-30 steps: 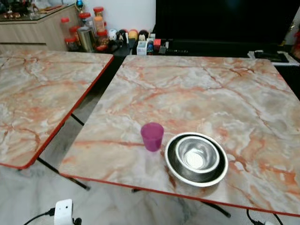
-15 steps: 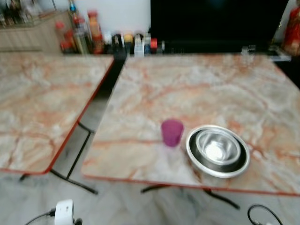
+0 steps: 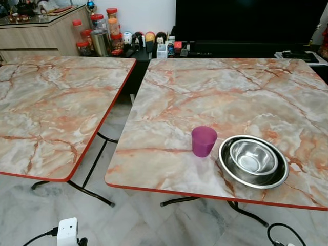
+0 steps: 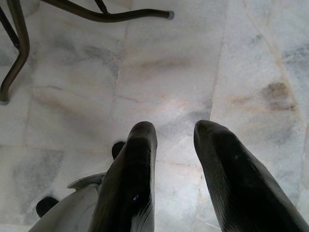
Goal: Setting the table
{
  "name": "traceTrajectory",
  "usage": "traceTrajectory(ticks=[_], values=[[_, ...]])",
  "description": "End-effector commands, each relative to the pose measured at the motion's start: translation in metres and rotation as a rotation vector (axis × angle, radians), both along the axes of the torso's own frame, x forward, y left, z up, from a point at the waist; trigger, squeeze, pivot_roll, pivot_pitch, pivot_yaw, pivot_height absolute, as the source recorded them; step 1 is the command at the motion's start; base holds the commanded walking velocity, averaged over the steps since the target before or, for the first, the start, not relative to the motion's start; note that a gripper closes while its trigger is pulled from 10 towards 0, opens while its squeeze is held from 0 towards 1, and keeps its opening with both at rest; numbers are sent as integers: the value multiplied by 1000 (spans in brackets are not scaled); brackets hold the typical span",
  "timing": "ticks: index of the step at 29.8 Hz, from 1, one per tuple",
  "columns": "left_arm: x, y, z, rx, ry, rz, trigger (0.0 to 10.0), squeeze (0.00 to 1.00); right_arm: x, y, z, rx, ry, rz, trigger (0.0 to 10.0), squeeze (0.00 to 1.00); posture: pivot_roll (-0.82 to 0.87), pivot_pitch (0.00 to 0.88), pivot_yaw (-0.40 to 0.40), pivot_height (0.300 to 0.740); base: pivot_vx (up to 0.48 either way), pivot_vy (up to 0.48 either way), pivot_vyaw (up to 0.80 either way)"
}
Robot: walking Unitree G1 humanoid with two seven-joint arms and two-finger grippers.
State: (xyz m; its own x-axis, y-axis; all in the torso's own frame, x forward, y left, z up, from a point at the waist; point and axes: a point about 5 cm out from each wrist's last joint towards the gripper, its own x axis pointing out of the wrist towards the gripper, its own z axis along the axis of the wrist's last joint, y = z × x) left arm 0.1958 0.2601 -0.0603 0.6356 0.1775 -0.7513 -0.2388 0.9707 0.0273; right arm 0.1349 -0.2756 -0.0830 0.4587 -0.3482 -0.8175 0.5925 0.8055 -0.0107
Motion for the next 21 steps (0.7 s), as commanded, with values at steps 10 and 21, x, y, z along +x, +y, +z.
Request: traceTrajectory(ticks=[10,21], values=[[-1,-1,-1,-13,14,9,10000,0,-1,-2,1,-2,-4,-7,10000,0,-10,62,31,740,0,0,0],[0,-3,-2,-16,13,11,10000,0,0,-3,1,-7,-7,-4,10000,0,-13,62,27,740,0,0,0]])
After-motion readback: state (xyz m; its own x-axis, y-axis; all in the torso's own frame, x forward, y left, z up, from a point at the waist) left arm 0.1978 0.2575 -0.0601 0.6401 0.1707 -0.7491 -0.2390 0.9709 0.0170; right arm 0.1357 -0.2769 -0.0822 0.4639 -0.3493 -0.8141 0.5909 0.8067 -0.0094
